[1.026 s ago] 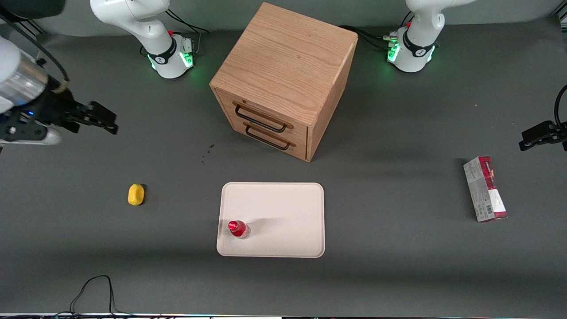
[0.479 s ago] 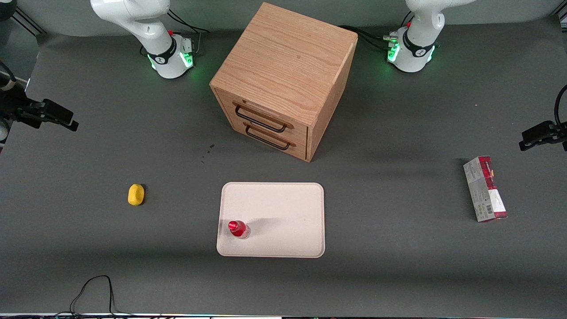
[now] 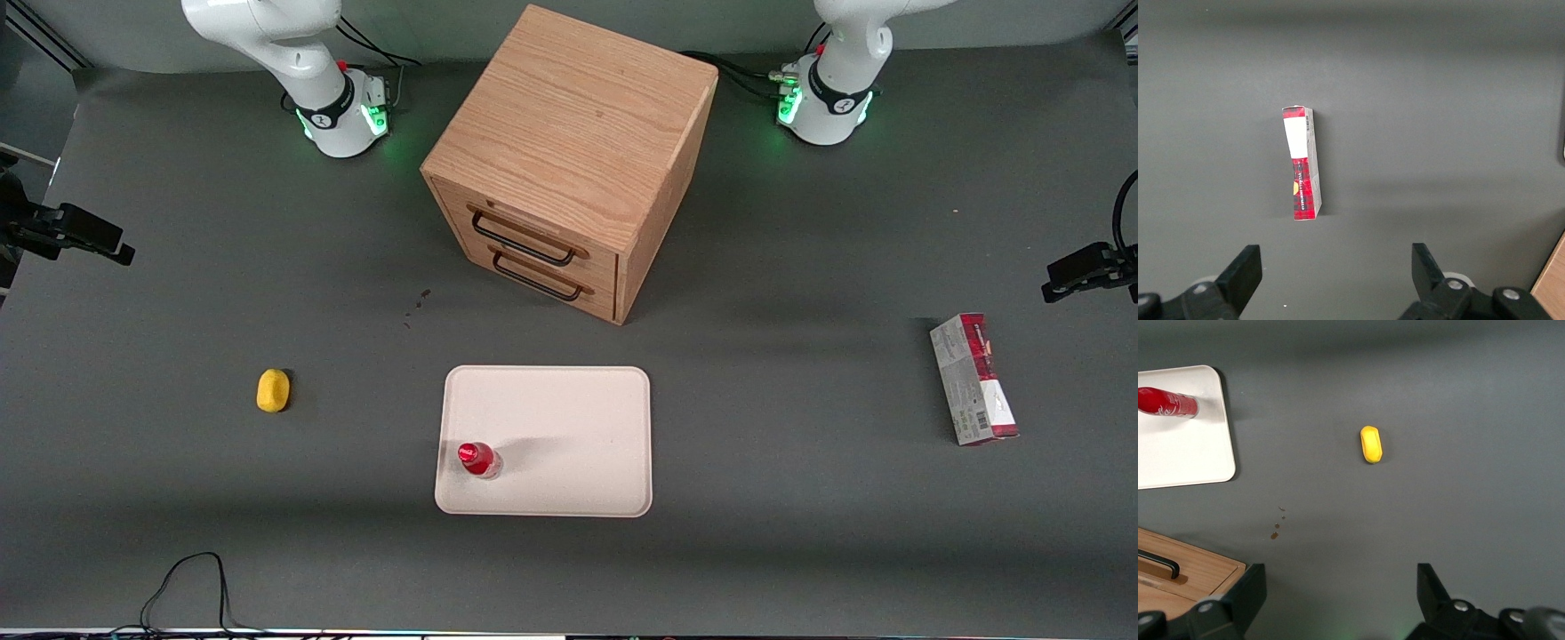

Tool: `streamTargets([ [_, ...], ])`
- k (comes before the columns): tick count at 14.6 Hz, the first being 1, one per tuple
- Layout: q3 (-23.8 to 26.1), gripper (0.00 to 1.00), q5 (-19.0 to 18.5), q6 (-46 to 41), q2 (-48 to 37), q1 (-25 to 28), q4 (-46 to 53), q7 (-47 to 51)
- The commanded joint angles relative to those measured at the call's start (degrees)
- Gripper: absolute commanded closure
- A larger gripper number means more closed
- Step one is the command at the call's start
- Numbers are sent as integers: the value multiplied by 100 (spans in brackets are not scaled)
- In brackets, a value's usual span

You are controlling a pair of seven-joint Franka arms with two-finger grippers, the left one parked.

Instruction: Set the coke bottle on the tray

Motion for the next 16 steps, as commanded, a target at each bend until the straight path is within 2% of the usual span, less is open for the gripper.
streamTargets([
  [1,-50,0,-60,100,-42,79,-63,-71],
  [16,-50,0,-77,56,11,70,-72,-141],
])
